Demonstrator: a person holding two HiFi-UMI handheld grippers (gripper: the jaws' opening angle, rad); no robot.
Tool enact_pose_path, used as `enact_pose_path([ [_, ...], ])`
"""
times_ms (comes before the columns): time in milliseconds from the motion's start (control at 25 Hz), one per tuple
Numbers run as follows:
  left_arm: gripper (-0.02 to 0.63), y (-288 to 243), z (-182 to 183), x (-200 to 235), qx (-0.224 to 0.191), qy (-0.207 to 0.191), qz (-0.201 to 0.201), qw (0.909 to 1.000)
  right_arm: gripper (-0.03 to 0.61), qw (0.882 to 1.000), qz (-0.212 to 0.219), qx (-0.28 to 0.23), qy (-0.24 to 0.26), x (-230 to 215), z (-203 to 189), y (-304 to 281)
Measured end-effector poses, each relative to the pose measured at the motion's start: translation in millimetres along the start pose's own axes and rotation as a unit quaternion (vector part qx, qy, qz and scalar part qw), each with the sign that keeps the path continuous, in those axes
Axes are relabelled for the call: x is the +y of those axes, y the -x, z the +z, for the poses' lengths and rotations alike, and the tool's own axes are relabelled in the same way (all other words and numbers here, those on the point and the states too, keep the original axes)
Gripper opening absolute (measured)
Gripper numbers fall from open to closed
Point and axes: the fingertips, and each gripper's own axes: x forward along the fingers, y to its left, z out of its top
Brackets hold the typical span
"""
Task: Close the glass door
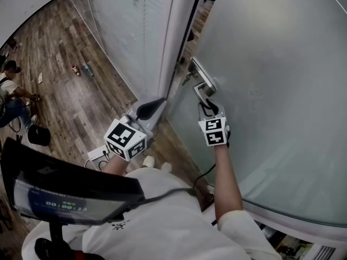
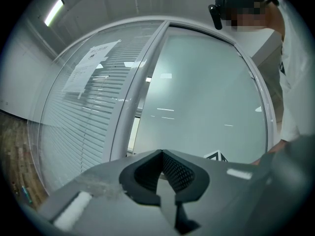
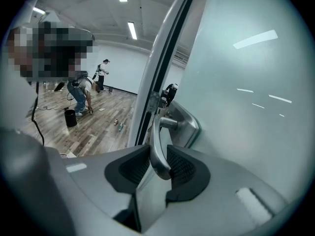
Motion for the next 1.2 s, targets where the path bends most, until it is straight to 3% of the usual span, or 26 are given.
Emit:
enact_pose_path([
  [640, 0.0, 7.4, 0.7, 16.8, 0.002, -0.008, 0.028, 0.9996, 0.101, 0.998, 0.063, -0.01, 0.014, 63.9, 17.9, -2.8],
  [1000, 0.0, 7.1, 4.3, 21.0, 0.0, -0.01, 0.033, 0.9994, 0.108, 0.997, 0.065, -0.018, 0.025, 63.2, 20.9, -10.5],
  [1200, 0.0, 6.2, 5.4, 21.6, 0.0, -0.01, 0.033, 0.9994, 0.129, 0.998, 0.056, -0.011, -0.003, 58.2, 24.8, 0.0],
])
